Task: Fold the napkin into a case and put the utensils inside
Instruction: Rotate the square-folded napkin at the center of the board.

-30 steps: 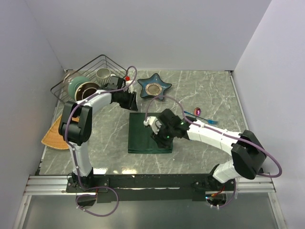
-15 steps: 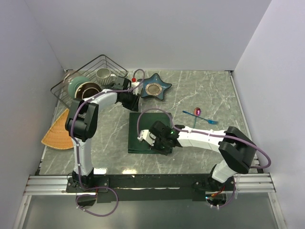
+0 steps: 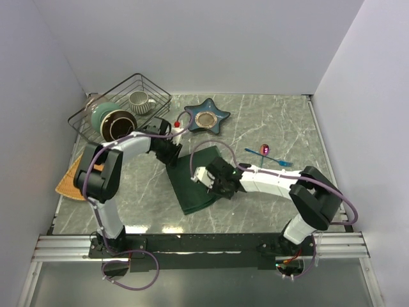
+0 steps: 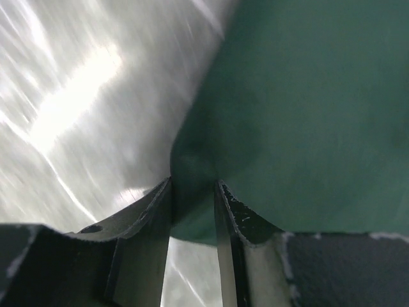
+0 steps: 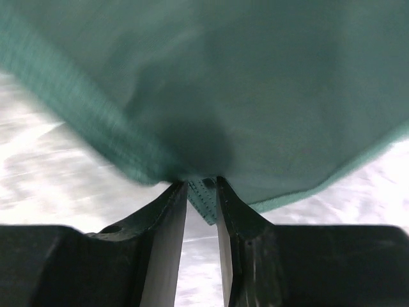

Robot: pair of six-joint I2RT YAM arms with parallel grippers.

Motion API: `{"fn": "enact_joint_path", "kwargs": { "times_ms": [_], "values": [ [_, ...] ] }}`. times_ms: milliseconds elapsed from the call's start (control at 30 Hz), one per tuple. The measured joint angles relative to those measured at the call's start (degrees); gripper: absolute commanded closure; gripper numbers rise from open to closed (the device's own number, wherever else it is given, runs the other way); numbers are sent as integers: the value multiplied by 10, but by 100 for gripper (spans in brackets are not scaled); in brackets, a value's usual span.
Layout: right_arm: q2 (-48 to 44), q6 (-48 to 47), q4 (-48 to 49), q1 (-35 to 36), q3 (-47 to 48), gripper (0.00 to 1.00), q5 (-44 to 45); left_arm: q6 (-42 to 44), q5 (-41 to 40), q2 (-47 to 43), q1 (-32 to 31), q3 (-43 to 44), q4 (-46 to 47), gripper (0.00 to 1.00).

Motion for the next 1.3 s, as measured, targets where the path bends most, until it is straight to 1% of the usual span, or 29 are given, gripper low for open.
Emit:
{"fn": "enact_joint_path", "kwargs": {
  "times_ms": [200,333,433,467,533,567,633,767,867,967,1033,1167,1300],
  "values": [
    [50,-31,18,-70,50,67,36,5,8,-89,0,-78,-40,61],
    [92,-56,31,-92,96,63,57,3,28,-148,-2,-111,-74,58],
    [110,-72,37,-96,120,56,73,6,44,-177,-9,-113,-101,55],
    [111,-76,36,-97,125,50,76,7,49,-186,-10,-112,-109,54],
    [108,-81,35,-100,133,43,80,13,51,-196,-12,-110,-124,54],
    [104,-83,34,-101,134,37,82,19,51,-199,-12,-107,-128,54],
    [88,-85,25,-104,132,36,85,31,47,-200,-7,-101,-130,55],
    [21,-85,-2,-111,118,35,92,66,19,-193,12,-81,-123,56],
    [-17,-70,-29,-119,116,35,89,100,-3,-163,26,-50,-108,57],
    [-30,-41,-60,-135,118,36,75,150,-27,-126,33,-31,-79,59],
    [-28,-9,-91,-154,122,37,52,193,-42,-104,34,-31,-69,60],
    [-19,58,-141,-197,136,38,-5,249,-50,-81,29,-31,-63,60],
    [-16,120,-172,-250,140,38,-74,285,-50,-75,10,-39,-61,61]
  ]
}}
